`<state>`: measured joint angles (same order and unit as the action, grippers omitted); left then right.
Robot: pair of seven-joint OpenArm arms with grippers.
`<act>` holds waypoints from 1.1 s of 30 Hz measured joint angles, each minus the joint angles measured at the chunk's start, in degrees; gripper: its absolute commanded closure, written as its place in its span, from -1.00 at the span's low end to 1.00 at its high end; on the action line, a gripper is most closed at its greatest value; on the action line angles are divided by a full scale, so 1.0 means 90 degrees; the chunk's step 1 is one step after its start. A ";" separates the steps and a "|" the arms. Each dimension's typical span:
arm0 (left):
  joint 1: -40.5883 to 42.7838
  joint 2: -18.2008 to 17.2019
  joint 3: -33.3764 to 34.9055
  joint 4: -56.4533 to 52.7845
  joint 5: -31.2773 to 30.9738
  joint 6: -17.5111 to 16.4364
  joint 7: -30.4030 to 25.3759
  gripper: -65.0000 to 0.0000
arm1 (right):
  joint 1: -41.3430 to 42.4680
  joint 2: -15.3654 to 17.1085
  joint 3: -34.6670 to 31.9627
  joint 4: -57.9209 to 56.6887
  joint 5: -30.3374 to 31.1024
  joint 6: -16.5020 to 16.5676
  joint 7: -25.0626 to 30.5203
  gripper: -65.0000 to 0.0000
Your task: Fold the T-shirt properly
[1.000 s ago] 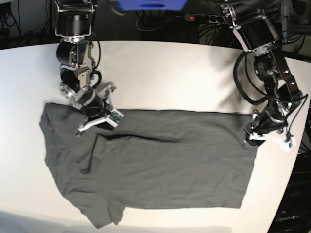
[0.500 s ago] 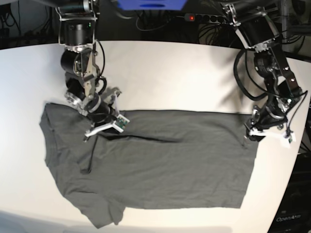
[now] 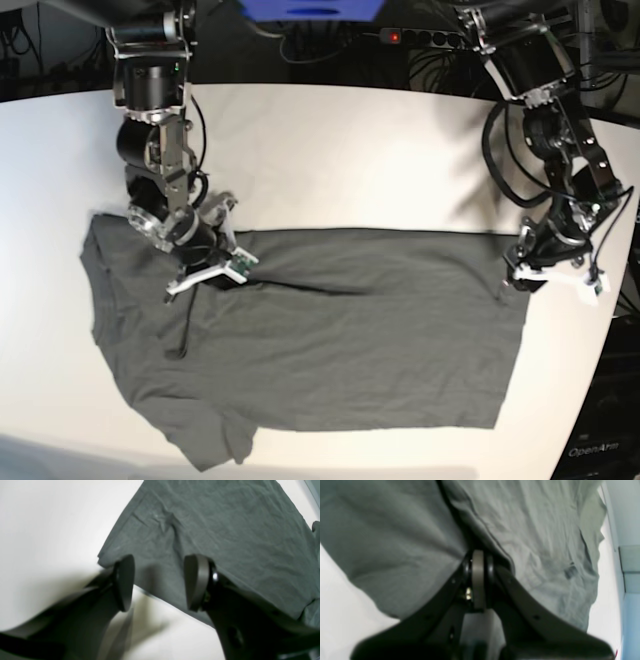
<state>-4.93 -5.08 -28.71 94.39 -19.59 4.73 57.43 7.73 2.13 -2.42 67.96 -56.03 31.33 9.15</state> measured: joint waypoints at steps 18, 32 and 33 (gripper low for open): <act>-0.0015 -0.0002 0.0000 0.0000 0.0002 0.0000 0.0000 0.04 | 0.0204 0.0214 -0.0012 -0.0017 -0.0044 0.0017 -0.0027 1.00; 0.0000 -0.0002 0.0000 -0.0005 0.0005 0.0002 -0.0002 0.04 | 0.0918 0.0321 -0.0901 -0.0459 -0.0051 0.0022 -0.0075 1.00; 0.0000 -0.0002 -0.0007 -0.0007 0.0005 0.0002 -0.0002 0.04 | 0.0920 0.0287 -0.0903 -0.0483 -0.0066 0.0019 -0.0090 1.00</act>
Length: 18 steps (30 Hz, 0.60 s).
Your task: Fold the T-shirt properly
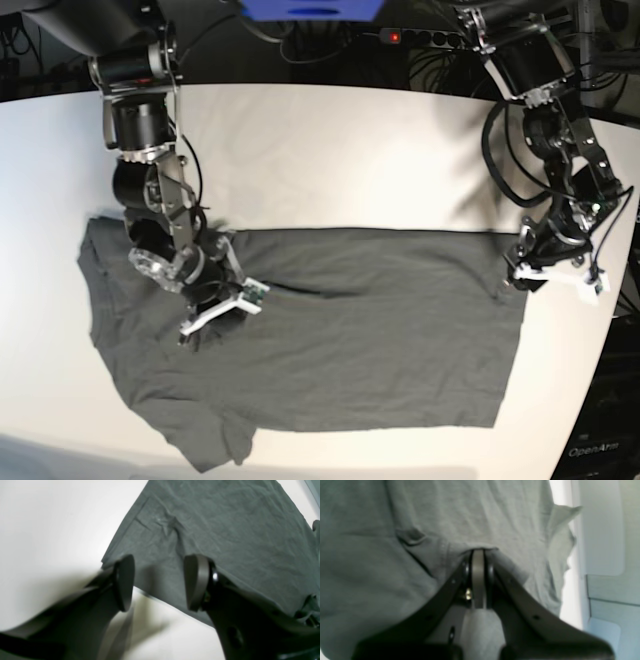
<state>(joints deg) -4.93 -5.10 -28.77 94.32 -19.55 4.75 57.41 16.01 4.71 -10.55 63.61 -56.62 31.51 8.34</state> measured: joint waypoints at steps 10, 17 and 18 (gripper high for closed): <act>0.0000 0.0000 0.0007 0.0000 0.0000 -0.0005 -0.0002 0.04 | -0.0117 -0.0053 -0.0595 -0.0015 -0.0886 -0.0002 0.0078 1.00; 0.0005 -0.0002 0.0007 -0.0012 0.0005 -0.0002 -0.0002 0.04 | -0.0097 0.0515 -0.0493 0.0410 -0.0933 0.0000 0.0017 1.00; 0.0005 0.0000 0.0005 -0.0012 0.0002 0.0002 0.0000 0.04 | -0.0119 0.0629 -0.0410 0.0449 -0.0930 -0.0007 0.0029 1.00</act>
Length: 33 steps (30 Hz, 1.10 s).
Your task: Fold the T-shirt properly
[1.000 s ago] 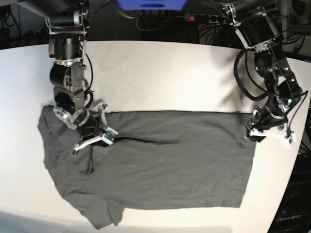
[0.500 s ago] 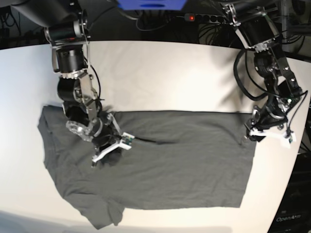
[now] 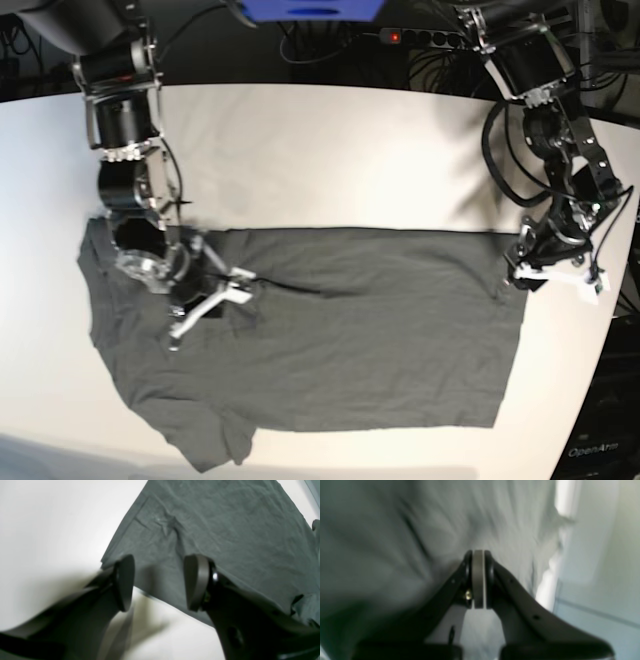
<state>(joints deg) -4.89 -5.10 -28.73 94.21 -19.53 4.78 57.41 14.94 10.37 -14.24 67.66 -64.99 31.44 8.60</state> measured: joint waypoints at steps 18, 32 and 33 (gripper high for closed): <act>0.0068 0.0000 0.0017 0.0019 0.0000 -0.0155 -0.0019 0.04 | -0.0104 -0.0109 0.2667 0.0925 0.0979 0.0041 0.0000 1.00; 0.0034 -0.0595 0.0401 -0.0675 0.0027 -0.0799 0.0015 0.04 | 0.0061 -0.1685 0.5255 0.1049 0.1387 0.0034 -0.0153 1.00; 0.0029 -0.0661 0.0544 -0.0719 0.0024 -0.0801 -0.0024 0.04 | 0.0024 -0.1775 0.5294 0.1049 0.1384 0.0049 -0.0228 1.00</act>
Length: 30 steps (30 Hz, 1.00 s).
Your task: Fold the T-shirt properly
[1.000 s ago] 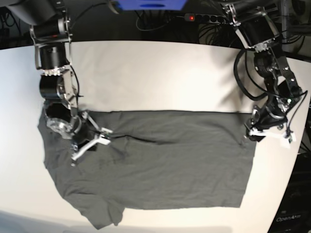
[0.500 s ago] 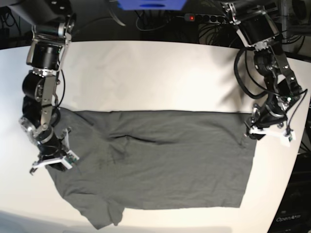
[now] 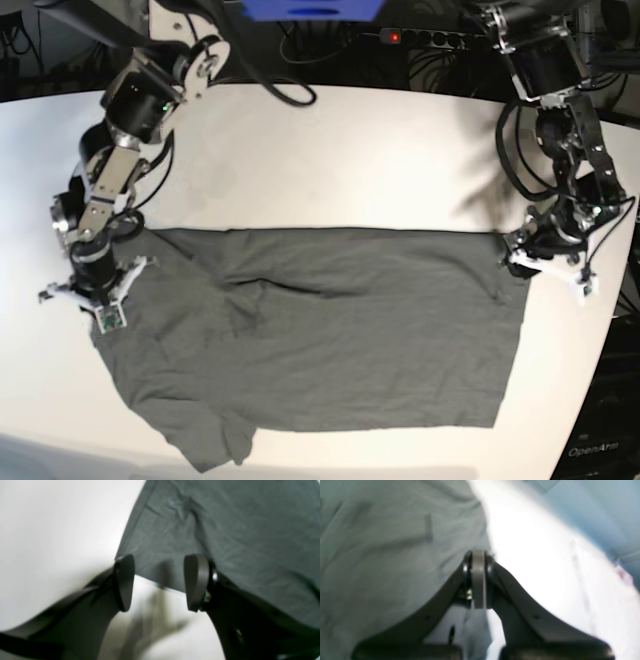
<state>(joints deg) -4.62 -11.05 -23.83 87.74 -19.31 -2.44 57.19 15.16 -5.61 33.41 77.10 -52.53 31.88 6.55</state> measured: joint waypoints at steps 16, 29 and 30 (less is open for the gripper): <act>0.0338 -0.0051 0.0214 -0.0005 0.0000 -0.0017 0.0051 0.72 | -0.0714 -0.0279 0.0151 0.0882 0.0857 0.0809 -0.1035 1.00; 0.0304 -0.0080 0.0255 -0.0036 0.0005 -0.0017 0.0051 0.72 | -0.0952 0.0148 0.0129 0.0279 0.0848 0.0860 -0.1620 1.00; 0.0304 -0.0097 0.0255 -0.0036 0.0019 -0.0017 0.0051 0.72 | -0.0952 0.0163 0.0131 0.0272 0.0848 0.0860 -0.1625 1.00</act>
<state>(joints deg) -1.89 -11.92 -21.54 87.42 -19.14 -2.59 57.65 6.59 -4.14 34.59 79.55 -44.91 39.62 -8.08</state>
